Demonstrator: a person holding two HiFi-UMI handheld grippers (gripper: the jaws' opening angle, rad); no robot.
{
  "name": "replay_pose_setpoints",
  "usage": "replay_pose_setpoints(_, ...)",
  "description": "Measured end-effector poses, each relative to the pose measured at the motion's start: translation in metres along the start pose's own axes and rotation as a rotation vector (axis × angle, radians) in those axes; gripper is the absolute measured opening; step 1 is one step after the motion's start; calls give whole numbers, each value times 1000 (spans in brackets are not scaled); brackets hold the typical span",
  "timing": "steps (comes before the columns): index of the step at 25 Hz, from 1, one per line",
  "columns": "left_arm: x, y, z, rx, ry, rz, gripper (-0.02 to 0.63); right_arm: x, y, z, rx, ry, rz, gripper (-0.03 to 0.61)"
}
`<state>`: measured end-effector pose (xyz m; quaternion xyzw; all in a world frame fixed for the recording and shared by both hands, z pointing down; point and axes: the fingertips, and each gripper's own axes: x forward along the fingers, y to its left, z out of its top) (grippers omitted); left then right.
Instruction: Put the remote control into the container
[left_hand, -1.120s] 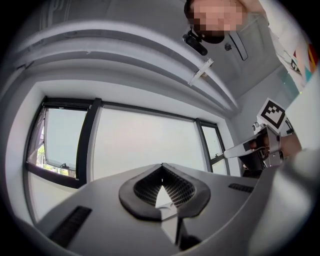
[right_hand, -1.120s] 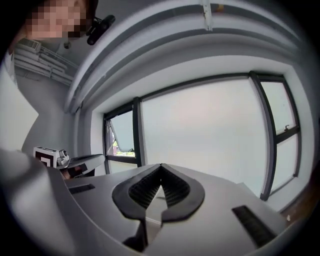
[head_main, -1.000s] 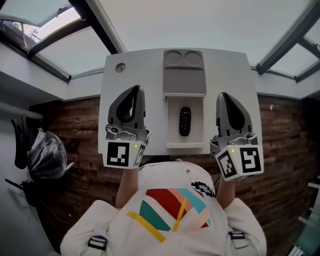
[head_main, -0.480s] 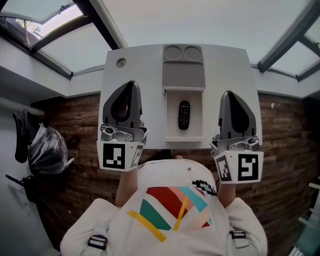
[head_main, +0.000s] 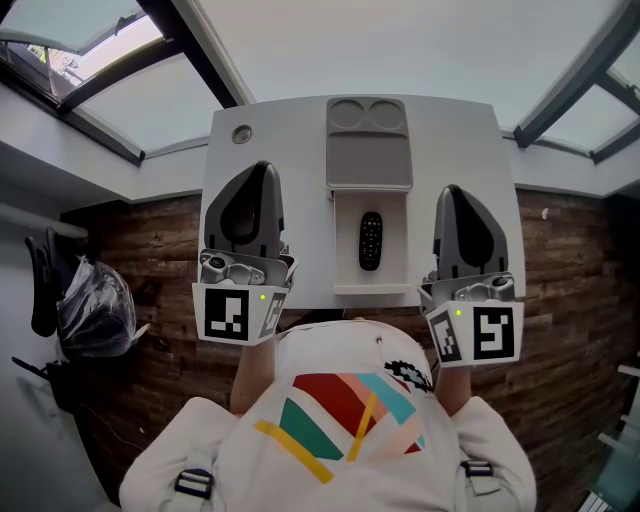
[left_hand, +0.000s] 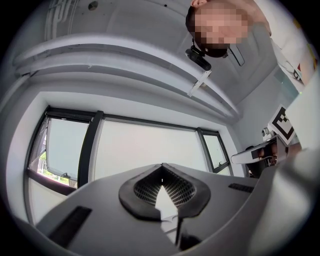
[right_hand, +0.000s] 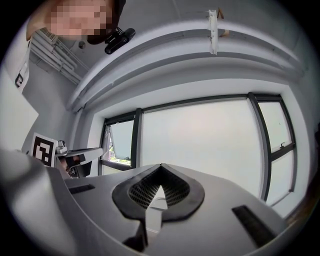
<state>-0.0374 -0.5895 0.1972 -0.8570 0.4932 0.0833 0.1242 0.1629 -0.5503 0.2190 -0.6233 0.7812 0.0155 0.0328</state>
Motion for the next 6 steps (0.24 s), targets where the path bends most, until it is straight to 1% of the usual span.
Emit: replay_pose_setpoints(6,7,9,-11,16,28,0,9,16,6,-14,4,35,13,2)
